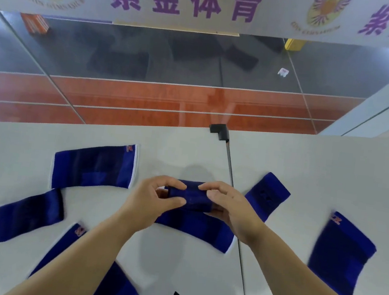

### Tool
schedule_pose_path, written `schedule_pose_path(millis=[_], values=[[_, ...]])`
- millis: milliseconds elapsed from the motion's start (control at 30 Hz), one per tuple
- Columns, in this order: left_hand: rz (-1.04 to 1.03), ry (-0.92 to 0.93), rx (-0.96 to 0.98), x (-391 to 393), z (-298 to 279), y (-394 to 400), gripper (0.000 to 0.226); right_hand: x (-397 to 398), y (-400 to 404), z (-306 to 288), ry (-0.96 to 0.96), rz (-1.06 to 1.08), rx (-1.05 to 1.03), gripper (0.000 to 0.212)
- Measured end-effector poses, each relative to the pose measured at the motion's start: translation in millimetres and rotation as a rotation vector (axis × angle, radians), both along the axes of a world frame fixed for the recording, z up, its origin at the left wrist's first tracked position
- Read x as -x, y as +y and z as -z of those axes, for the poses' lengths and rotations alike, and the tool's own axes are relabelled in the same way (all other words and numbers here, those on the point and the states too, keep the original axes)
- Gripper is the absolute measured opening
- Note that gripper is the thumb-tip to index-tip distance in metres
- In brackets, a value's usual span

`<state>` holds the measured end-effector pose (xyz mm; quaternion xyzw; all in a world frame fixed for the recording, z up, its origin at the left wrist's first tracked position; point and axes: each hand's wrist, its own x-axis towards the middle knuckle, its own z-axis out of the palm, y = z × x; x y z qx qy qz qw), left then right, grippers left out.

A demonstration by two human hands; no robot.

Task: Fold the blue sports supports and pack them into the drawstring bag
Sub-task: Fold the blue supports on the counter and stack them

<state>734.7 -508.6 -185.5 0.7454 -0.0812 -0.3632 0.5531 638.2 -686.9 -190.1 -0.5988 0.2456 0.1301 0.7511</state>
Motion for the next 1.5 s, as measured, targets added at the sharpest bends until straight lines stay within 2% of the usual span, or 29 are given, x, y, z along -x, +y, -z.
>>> schedule_pose_path(millis=[33, 133, 333, 500, 600, 700, 767, 833, 933, 1133, 1367, 1500], values=[[0.002, -0.019, 0.009, -4.3, 1.4, 0.3, 0.030, -6.2, 1.9, 0.4, 0.007, -0.017, 0.074, 0.014], [0.027, -0.084, -0.030, -16.5, 6.6, -1.2, 0.025, -27.1, 4.7, 3.1, 0.008, -0.091, 0.373, 0.019], [0.095, -0.232, -0.253, -45.1, 21.3, 5.6, 0.015, -71.7, -0.4, 20.0, 0.028, -0.106, 0.671, 0.024], [0.088, -0.257, -0.317, -62.9, 31.9, 20.5, 0.013, -106.2, -16.6, 46.0, 0.103, -0.072, 0.854, 0.029], [0.095, -0.253, -0.338, -66.0, 35.0, 24.1, 0.013, -111.7, -22.0, 61.9, 0.125, -0.173, 1.096, 0.030], [0.091, -0.240, -0.345, -66.8, 38.1, 27.1, 0.013, -107.8, -19.4, 68.9, 0.020, -0.277, 1.283, 0.029], [0.096, -0.240, -0.354, -65.8, 39.8, 28.4, 0.011, -103.5, -13.5, 69.2, -0.160, -0.387, 1.406, 0.029], [0.092, -0.238, -0.362, -64.5, 42.2, 30.4, 0.010, -97.2, -9.8, 74.9, -0.312, -0.486, 1.544, 0.038], [0.071, -0.229, -0.357, -61.9, 44.5, 34.0, 0.010, -94.7, -7.8, 75.3, -0.306, -0.523, 1.577, 0.043], [0.041, -0.242, -0.366, -53.9, 45.6, 39.0, 0.010, -104.3, -18.6, 71.4, -0.196, -0.457, 1.608, 0.037], [-0.028, -0.240, -0.358, -27.4, 37.5, 51.7, 0.009, -113.9, -18.5, 41.8, 0.011, -0.669, 1.577, 0.031], [-0.022, -0.253, -0.457, -5.2, 34.9, 68.2, 0.011, -110.6, -12.7, 11.8, 0.002, -0.691, 1.546, 0.031]])
